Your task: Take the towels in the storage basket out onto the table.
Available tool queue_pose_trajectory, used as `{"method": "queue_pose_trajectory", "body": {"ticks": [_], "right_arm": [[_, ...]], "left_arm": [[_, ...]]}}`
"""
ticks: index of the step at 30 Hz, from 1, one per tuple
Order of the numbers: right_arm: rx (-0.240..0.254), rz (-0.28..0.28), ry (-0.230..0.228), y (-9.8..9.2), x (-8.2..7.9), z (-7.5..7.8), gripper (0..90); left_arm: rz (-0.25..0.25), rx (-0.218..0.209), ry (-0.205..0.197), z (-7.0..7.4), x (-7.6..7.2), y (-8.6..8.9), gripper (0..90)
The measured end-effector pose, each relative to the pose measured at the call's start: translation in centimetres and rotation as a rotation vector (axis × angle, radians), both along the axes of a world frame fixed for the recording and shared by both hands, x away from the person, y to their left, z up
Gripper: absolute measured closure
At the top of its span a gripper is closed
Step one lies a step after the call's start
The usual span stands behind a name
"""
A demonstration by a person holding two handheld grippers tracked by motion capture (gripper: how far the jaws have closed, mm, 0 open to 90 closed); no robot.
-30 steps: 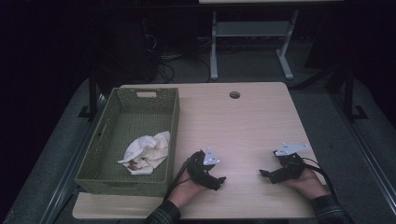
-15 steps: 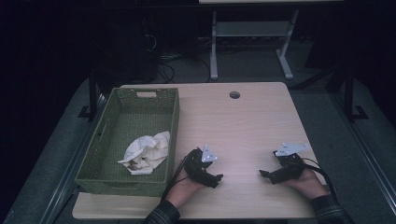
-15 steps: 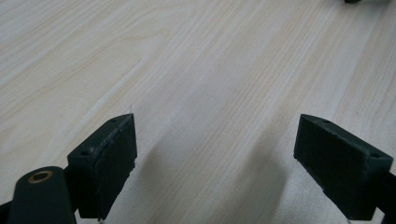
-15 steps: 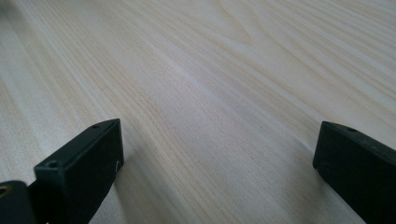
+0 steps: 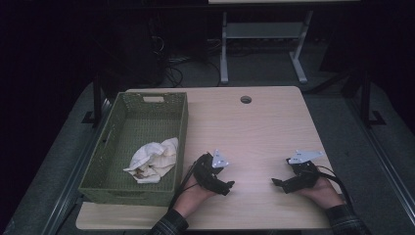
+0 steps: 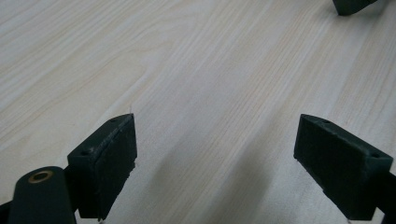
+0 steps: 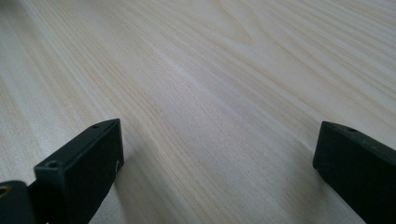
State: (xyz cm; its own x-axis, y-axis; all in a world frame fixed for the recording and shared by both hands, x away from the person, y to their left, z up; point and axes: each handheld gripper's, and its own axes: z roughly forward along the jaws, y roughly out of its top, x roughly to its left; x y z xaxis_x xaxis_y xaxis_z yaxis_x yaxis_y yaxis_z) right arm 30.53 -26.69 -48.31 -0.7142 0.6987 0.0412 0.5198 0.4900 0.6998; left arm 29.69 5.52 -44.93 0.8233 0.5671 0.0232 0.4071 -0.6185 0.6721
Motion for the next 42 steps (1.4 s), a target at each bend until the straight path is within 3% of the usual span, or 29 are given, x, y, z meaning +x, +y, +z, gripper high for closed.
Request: {"method": "queue_pose_trajectory", "body": {"ticks": [18,42], "right_arm": [[0.000,0.000,0.000,0.0,0.0,0.0,1.2],[0.000,0.000,0.000,0.0,0.0,0.0,1.2]], "left_arm": [[0.019,0.008,0.002,1.3,0.2,0.1,12.6],[-0.014,-0.041,0.028,3.9,0.7,0.1,12.6]]}}
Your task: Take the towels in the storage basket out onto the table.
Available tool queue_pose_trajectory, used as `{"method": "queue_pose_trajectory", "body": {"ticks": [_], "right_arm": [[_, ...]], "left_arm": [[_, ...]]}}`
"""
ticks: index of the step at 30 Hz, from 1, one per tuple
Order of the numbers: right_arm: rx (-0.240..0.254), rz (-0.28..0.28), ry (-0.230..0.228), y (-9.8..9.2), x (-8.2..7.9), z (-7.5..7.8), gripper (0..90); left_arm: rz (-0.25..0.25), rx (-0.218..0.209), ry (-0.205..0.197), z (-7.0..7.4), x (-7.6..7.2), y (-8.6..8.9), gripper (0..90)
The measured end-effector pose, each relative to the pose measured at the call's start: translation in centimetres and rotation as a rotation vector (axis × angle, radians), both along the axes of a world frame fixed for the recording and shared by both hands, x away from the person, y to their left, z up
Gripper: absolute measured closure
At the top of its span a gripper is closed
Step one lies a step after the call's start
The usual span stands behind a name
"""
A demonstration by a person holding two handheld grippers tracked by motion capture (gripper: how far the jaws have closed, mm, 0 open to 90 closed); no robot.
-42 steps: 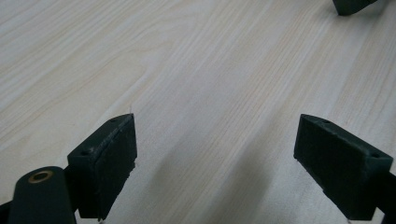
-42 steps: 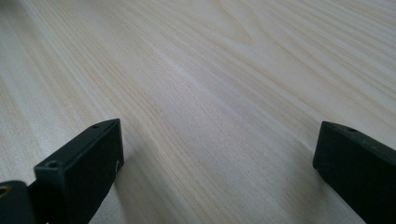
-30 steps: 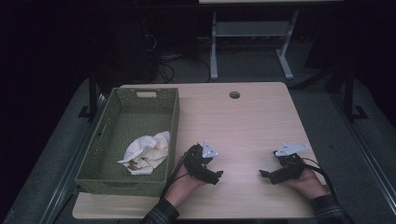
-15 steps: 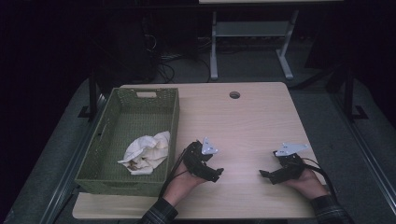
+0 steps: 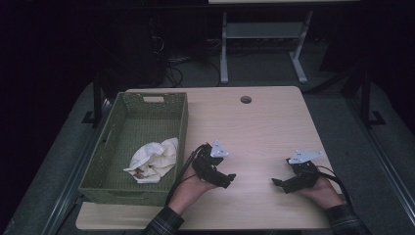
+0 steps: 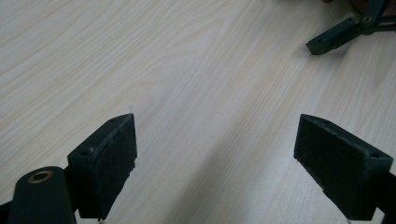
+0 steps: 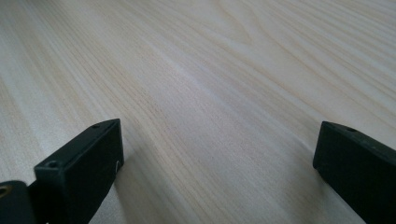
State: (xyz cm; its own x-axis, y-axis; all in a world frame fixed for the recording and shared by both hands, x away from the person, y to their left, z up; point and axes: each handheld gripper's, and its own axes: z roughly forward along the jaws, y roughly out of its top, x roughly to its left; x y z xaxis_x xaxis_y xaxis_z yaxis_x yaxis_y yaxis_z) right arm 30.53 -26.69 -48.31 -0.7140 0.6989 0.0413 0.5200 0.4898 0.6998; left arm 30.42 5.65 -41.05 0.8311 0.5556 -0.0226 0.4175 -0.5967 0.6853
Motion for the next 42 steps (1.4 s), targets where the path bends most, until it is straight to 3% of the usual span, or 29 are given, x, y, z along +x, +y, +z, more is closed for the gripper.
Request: {"method": "queue_pose_trajectory", "body": {"ticks": [21,34,36,38,42], "right_arm": [[0.000,0.000,0.000,0.0,0.0,0.0,1.2],[0.000,0.001,-0.001,0.0,0.0,0.0,1.2],[0.001,0.001,-0.001,0.0,0.0,0.0,1.2],[0.001,0.000,-0.001,0.0,0.0,0.0,1.2],[0.000,0.001,-0.001,0.0,0.0,0.0,1.2]], "left_arm": [[-0.030,-0.038,0.008,2.6,0.9,0.2,12.5],[-0.016,-0.064,0.002,4.3,2.1,2.1,12.5],[-0.034,-0.078,0.014,4.5,2.2,2.3,12.6],[-0.049,-0.060,0.011,4.7,2.3,2.3,13.2],[-0.040,-0.068,0.006,5.0,2.4,2.8,13.1]]}}
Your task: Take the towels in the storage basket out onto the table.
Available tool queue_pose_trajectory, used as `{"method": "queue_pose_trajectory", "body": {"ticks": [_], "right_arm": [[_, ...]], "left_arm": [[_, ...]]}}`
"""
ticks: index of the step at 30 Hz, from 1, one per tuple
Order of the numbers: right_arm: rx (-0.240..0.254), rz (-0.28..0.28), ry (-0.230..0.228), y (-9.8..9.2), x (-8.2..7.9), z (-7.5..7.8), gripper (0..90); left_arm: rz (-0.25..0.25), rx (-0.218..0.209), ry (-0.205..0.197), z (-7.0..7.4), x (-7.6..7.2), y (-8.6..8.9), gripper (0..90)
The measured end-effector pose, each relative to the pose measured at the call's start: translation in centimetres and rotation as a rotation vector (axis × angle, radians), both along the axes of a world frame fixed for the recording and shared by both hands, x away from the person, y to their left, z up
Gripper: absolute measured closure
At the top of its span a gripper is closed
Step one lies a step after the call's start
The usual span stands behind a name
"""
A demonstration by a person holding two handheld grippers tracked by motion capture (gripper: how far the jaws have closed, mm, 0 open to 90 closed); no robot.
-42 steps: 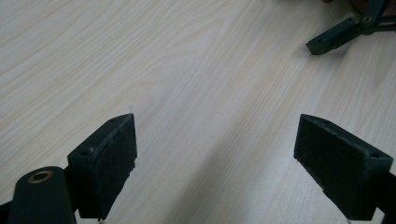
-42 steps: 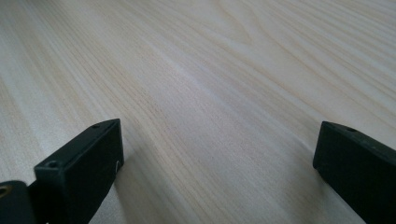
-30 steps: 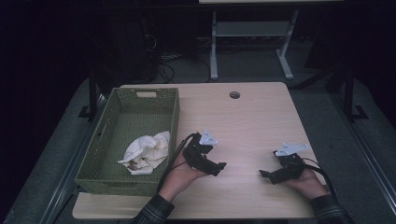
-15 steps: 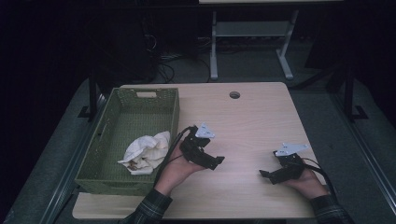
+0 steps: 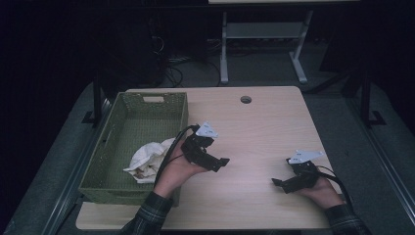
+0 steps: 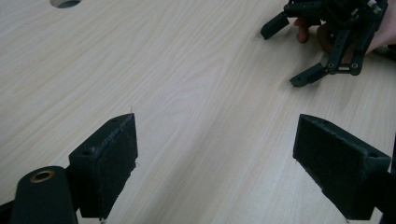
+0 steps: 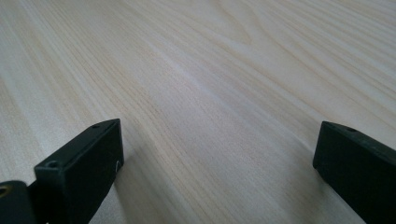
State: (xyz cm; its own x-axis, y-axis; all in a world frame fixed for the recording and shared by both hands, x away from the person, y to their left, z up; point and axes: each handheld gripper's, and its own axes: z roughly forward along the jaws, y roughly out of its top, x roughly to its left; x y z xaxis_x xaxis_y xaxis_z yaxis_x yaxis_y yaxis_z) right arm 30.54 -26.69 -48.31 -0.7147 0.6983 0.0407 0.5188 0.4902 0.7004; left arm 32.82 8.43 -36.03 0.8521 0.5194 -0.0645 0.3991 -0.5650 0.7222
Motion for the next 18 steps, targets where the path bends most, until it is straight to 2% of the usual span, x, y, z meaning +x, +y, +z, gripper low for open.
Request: {"method": "queue_pose_trajectory", "body": {"ticks": [8,18], "right_arm": [[0.000,0.000,0.000,0.0,0.0,0.0,1.2],[0.001,-0.001,0.001,0.0,0.0,0.0,1.2]], "left_arm": [[0.008,-0.001,-0.005,0.5,0.2,1.0,13.2],[0.064,-0.012,-0.026,1.2,0.3,3.4,13.1]]}}
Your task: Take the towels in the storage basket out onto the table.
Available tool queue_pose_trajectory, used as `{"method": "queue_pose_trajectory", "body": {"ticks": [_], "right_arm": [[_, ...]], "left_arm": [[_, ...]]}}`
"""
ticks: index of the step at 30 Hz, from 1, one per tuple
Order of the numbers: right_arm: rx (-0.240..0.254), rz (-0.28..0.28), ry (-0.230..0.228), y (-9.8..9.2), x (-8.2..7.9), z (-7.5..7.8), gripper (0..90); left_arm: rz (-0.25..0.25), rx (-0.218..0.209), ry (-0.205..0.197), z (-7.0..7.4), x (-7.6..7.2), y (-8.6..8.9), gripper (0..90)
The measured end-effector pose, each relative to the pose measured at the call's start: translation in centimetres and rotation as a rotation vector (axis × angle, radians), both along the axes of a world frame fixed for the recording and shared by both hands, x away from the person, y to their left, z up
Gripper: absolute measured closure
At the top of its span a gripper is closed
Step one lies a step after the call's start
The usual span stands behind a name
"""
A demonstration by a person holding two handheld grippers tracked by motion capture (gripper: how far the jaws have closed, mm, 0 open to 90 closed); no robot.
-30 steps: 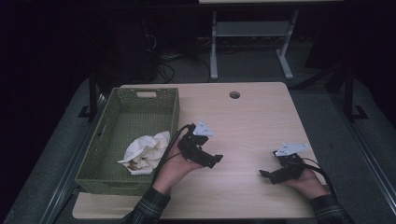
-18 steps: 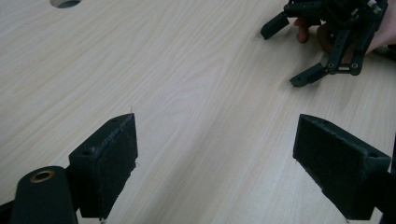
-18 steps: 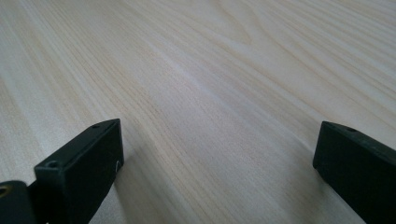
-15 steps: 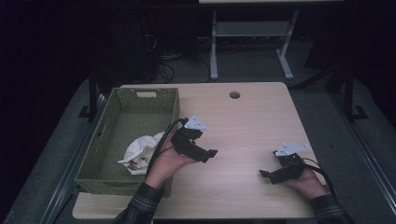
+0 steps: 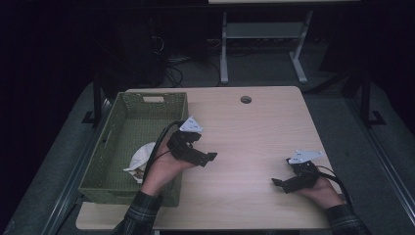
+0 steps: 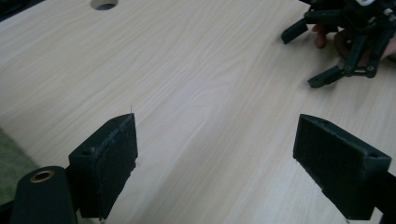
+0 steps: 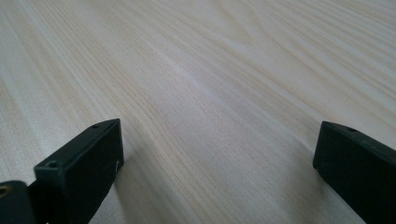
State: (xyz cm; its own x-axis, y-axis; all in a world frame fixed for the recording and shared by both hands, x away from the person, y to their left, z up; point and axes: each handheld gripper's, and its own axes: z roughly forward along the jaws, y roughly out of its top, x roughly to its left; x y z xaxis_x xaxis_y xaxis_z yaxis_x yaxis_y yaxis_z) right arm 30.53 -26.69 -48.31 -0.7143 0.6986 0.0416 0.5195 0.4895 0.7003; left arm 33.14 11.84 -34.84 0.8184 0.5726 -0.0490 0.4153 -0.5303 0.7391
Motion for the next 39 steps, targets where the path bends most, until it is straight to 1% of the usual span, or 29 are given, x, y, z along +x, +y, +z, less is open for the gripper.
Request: {"method": "queue_pose_trajectory", "body": {"ticks": [1,5,11,18,24,33,35,37,39], "right_arm": [[0.000,0.000,0.000,0.0,0.0,0.0,1.2],[0.000,0.000,0.000,0.0,0.0,0.0,1.2],[0.000,0.000,0.000,0.0,0.0,0.0,1.2],[0.000,0.000,0.000,0.0,0.0,0.0,1.2],[0.000,0.000,0.000,0.0,0.0,0.0,1.2],[0.004,-0.003,-0.004,0.0,0.1,0.0,1.2],[0.003,-0.003,-0.004,0.0,0.1,0.0,1.2],[0.003,-0.003,-0.004,0.0,0.1,0.0,1.2],[0.002,-0.002,-0.003,0.0,0.1,0.0,1.2]], "left_arm": [[-0.003,0.007,-0.001,0.1,0.0,0.3,13.1],[0.014,0.005,0.001,0.2,0.2,1.2,13.1],[0.045,-0.015,0.002,0.5,0.2,2.6,13.1],[0.071,-0.020,-0.001,0.8,0.1,4.2,13.1],[0.079,-0.013,-0.008,1.1,0.0,5.3,13.2],[0.083,0.012,0.013,0.7,0.0,6.9,13.2],[0.097,0.023,0.015,0.6,0.0,7.3,13.2],[0.112,0.025,0.010,0.5,0.0,7.7,13.2],[0.126,0.018,0.013,0.4,0.0,8.2,13.2]]}}
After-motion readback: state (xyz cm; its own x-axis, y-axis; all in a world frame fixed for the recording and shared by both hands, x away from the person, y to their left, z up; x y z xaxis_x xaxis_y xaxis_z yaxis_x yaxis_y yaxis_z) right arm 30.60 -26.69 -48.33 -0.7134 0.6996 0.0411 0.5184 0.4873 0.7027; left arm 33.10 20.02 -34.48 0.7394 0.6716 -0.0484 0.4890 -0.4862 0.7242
